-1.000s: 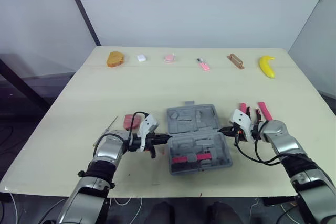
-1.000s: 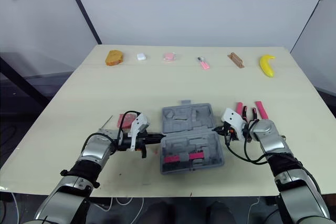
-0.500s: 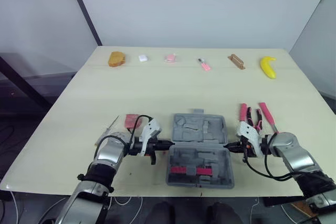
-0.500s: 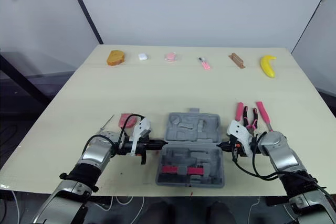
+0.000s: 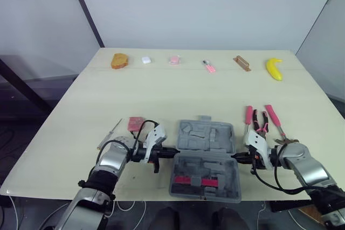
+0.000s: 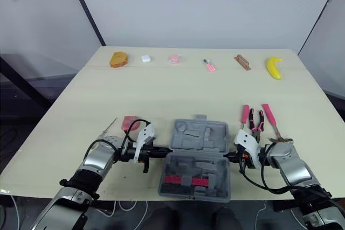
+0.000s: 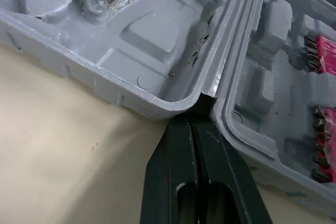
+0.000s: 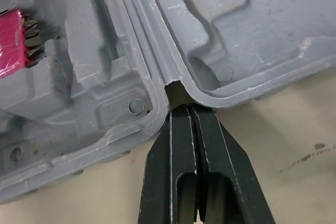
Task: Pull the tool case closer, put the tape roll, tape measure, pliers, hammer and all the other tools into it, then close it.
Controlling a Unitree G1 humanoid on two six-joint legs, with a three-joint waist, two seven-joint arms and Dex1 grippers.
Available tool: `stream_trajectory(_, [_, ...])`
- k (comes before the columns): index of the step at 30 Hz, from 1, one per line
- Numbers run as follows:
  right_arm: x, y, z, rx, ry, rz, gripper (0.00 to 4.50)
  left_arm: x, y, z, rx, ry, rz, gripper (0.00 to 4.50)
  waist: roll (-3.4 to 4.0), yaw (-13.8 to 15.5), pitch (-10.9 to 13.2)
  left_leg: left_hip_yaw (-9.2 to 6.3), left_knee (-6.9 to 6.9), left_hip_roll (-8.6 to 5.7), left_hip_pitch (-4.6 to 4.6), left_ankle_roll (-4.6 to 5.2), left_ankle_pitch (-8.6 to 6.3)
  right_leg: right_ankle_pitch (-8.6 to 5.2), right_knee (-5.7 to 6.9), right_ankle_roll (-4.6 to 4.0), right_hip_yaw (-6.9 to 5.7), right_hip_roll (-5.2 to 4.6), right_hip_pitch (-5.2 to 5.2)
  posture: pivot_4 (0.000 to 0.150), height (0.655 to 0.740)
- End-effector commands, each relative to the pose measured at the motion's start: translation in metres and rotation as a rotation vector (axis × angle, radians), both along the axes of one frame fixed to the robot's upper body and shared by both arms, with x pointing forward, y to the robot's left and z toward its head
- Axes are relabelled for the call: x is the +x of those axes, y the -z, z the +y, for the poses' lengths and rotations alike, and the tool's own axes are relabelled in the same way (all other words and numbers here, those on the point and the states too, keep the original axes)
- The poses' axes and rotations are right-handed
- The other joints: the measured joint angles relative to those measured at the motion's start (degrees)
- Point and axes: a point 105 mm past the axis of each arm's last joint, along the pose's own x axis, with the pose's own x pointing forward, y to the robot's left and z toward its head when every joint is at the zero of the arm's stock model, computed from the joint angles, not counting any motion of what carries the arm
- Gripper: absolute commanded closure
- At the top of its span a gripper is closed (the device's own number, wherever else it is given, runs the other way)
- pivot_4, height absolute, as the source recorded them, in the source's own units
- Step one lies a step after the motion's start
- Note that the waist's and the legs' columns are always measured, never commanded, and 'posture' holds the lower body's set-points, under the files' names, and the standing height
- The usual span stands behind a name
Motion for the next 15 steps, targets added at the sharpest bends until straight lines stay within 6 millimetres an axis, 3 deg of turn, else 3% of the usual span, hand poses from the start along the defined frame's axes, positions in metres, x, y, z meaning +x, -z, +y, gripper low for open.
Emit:
stream_trajectory(1, [0.0052, -0.0147, 0.0097, 0.039, -0.035, -0.057, 4.5, -0.0026, -0.0068, -0.0045, -0.016, 0.035, -0.03, 4.47, 0.0, 0.0, 0.0, 0.0, 0.0, 0.0, 0.0, 0.0, 0.0, 0.0, 0.0, 0.0, 0.0, 0.0, 0.0, 0.15, 0.74])
stream_trajectory(15, [0.0042, -0.0096, 0.0126, 0.031, -0.049, -0.049, 4.5, -0.0093, -0.0059, -0.0011, -0.01, 0.034, -0.024, 4.47, 0.0, 0.0, 0.0, 0.0, 0.0, 0.01, 0.0, 0.0, 0.0, 0.0, 0.0, 0.0, 0.0, 0.0, 0.0, 0.15, 0.74])
